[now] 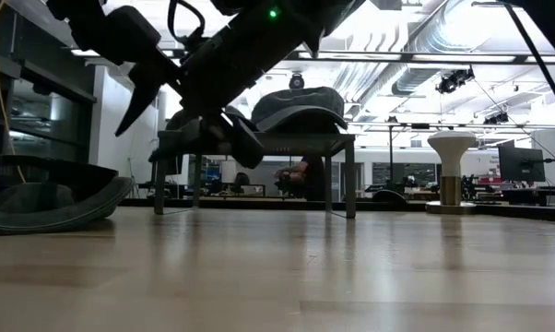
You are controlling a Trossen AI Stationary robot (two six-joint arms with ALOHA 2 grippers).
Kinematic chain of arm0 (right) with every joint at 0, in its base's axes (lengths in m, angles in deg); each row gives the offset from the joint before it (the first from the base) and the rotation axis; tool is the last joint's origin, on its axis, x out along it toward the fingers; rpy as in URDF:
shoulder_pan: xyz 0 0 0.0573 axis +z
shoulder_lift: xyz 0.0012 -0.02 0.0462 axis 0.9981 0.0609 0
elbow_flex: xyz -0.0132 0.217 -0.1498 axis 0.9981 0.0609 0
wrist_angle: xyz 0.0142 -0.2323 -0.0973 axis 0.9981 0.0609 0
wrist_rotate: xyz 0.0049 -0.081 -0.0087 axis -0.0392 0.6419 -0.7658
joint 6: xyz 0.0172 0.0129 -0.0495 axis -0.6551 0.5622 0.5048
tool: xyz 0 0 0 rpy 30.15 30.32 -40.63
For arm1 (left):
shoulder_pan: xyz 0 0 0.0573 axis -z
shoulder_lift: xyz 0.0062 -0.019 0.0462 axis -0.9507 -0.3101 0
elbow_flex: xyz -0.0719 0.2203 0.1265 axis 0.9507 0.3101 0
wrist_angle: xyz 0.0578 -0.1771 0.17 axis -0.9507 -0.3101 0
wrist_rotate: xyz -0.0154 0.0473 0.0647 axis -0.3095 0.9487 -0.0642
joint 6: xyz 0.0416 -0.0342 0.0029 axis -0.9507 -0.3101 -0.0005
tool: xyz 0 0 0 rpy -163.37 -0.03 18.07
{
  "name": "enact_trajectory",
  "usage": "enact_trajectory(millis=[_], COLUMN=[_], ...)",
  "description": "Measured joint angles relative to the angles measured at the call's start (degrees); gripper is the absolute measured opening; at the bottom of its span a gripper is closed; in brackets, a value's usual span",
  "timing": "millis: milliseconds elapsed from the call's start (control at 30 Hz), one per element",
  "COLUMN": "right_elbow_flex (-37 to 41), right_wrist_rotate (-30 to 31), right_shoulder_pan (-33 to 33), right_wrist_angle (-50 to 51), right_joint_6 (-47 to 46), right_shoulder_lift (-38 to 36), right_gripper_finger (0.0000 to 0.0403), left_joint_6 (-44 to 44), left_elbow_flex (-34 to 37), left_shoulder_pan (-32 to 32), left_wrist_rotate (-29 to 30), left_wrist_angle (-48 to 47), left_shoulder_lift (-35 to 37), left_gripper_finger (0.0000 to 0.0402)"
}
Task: Pick & Place hat
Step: Stack the black cap on top of the black cap on the shelf
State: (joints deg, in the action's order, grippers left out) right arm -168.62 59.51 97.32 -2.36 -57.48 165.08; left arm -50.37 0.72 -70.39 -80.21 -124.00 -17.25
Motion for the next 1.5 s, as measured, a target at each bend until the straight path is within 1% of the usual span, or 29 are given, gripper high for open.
enact_trajectory(millis=[300,433,500,633,900,1033,1367,1500], right_elbow_flex=[0.04,0.08,0.09,0.09,0.09,0.07,0.09,0.09], right_wrist_rotate=[1.49,0.15,-0.45,0.19,-0.63,-2.5,-2.51,-3.85], right_shoulder_pan=[-0.04,-0.07,-0.09,0.0,-0.37,-0.31,-0.69,-1.06], right_wrist_angle=[1.55,-0.15,-2.67,-2.39,-2.72,-3.83,-3.62,-6.49], right_joint_6=[-0.94,-1.43,-1.65,-3.56,-2.57,-1.52,-1.89,-1.93], right_shoulder_lift=[0.02,1.35,2.63,3.81,3.85,4.66,5.58,6.59], right_gripper_finger=[0.019,0.019,0.019,0.019,0.019,0.019,0.019,0.0184], left_joint_6=[0.0,0.0,0.0,0.0,0.0,0.0,-0.17,-0.18], left_elbow_flex=[0.0,0.0,0.0,0.0,0.0,0.0,0.0,0.0], left_shoulder_pan=[-0.01,-0.02,-0.02,-0.02,0.0,0.0,-0.02,-0.01], left_wrist_rotate=[-0.31,-0.31,-0.38,-1.05,-1.49,-1.49,-1.29,-1.29], left_wrist_angle=[0.02,0.02,0.04,0.01,0.0,0.04,0.07,0.05], left_shoulder_lift=[0.01,0.02,0.03,0.03,0.03,0.03,0.03,0.03], left_gripper_finger=[0.0168,0.0168,0.0168,0.0168,0.0168,0.0168,0.0168,0.0168])
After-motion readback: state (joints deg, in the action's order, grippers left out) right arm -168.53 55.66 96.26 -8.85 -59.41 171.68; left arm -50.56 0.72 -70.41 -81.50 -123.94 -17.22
